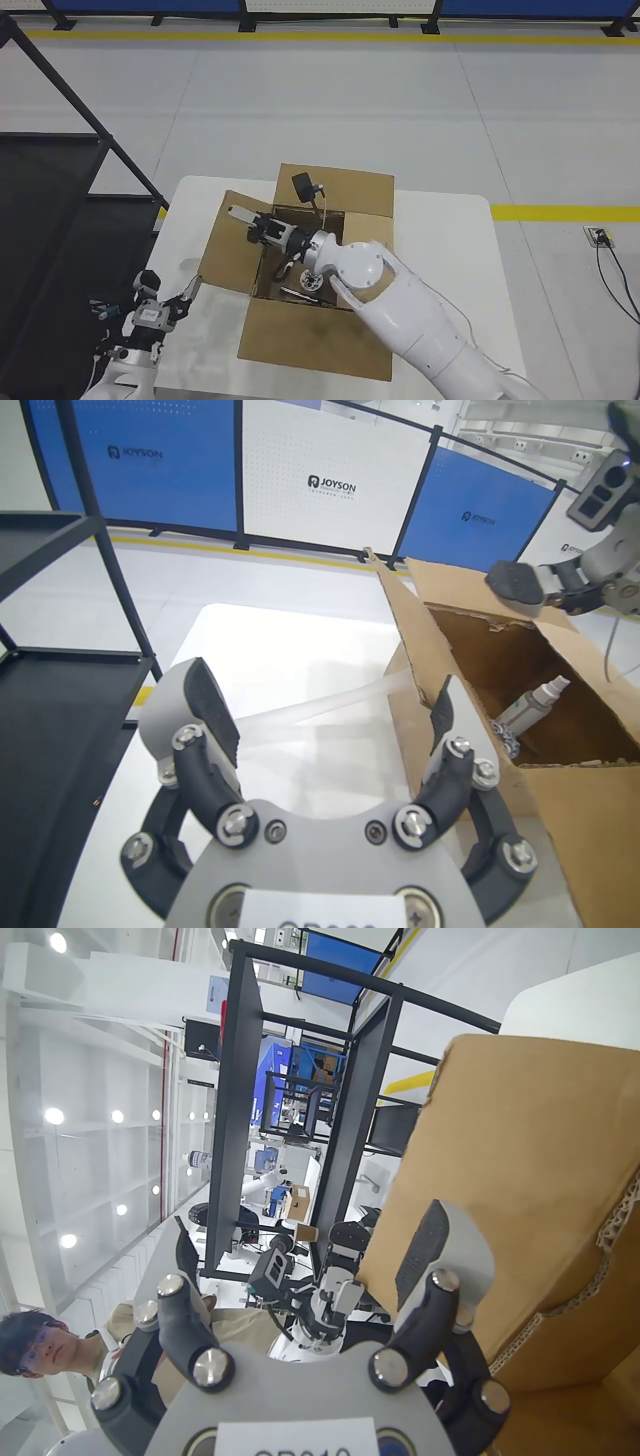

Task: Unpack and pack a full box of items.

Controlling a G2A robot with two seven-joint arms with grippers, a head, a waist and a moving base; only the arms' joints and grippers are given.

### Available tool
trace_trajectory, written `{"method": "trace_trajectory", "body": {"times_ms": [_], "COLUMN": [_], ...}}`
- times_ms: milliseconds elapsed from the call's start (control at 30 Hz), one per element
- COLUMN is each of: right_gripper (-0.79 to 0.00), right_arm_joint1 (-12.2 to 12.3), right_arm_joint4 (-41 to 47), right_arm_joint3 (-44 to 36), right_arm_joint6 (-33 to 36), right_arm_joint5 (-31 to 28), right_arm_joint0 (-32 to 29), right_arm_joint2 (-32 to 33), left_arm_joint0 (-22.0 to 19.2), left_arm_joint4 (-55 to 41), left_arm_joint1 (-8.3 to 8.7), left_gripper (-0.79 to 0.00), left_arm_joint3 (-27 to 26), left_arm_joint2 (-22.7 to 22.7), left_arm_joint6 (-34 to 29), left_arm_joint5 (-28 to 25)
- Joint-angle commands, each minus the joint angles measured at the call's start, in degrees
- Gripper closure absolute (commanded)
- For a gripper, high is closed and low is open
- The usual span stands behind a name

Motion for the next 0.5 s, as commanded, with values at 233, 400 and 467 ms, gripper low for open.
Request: {"method": "trace_trajectory", "body": {"times_ms": [233,400,467], "right_gripper": [-0.785,-0.785,-0.785], "right_arm_joint1": [4.46,6.71,7.33], "right_arm_joint4": [-1.14,-1.27,-1.09], "right_arm_joint3": [-14.69,-24.32,-27.42], "right_arm_joint6": [16.62,23.56,25.02], "right_arm_joint5": [1.89,2.68,2.80], "right_arm_joint0": [-8.43,-14.64,-16.80], "right_arm_joint2": [10.20,16.30,18.16], "left_arm_joint0": [-2.42,-3.46,-3.77], "left_arm_joint4": [1.47,2.28,2.91], "left_arm_joint1": [0.02,-0.02,-0.02], "left_gripper": [-0.785,-0.785,-0.785], "left_arm_joint3": [5.46,7.20,7.62], "left_arm_joint2": [0.92,1.68,1.86], "left_arm_joint6": [-1.31,-1.81,-1.90], "left_arm_joint5": [-1.42,-1.76,-1.71]}}
